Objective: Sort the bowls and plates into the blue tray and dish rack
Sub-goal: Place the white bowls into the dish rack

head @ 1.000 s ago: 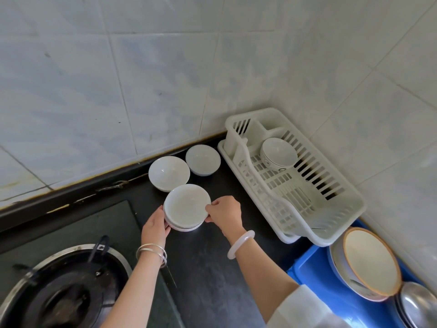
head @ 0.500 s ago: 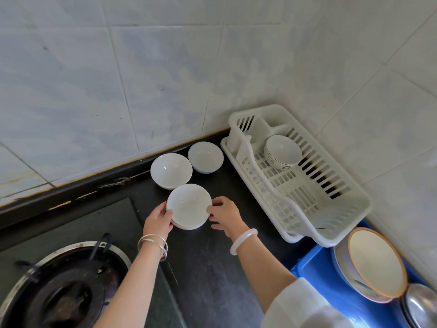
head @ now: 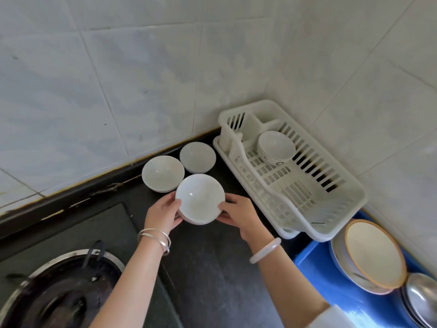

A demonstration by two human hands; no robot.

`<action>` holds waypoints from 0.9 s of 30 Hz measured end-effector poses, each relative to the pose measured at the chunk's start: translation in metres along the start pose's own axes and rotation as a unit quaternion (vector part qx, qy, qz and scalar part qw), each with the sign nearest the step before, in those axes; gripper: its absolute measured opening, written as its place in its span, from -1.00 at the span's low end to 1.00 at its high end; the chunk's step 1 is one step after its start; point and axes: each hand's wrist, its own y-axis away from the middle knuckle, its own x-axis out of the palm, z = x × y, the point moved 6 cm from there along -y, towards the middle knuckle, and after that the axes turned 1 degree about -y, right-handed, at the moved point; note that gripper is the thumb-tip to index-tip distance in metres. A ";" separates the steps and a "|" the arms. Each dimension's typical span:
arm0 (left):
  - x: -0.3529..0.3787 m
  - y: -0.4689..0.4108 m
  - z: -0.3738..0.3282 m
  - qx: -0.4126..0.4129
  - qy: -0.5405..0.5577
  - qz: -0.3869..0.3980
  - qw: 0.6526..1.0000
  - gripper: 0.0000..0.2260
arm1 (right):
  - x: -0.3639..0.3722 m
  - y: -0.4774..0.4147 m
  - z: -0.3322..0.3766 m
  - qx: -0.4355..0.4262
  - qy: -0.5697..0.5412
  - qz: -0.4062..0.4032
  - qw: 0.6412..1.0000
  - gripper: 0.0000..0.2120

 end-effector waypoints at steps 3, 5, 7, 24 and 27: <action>0.038 0.012 -0.030 0.043 -0.034 0.050 0.997 -0.79 | -0.035 0.011 0.022 -0.041 -0.028 -0.020 0.999 -0.66; 0.069 0.018 -0.046 0.069 -0.056 0.084 0.993 -0.80 | -0.063 0.016 0.038 -0.055 -0.028 -0.045 0.997 -0.65; 0.103 0.022 -0.058 0.086 -0.072 0.113 0.987 -0.80 | -0.093 0.018 0.052 -0.062 -0.015 -0.076 0.995 -0.66; 0.302 0.013 -0.015 -0.025 -0.195 0.237 0.951 -0.67 | -0.260 -0.025 0.065 0.014 0.009 -0.190 0.982 -0.66; 0.295 0.002 -0.006 -0.037 -0.221 0.232 0.947 -0.66 | -0.250 -0.036 0.064 0.030 0.019 -0.169 0.985 -0.63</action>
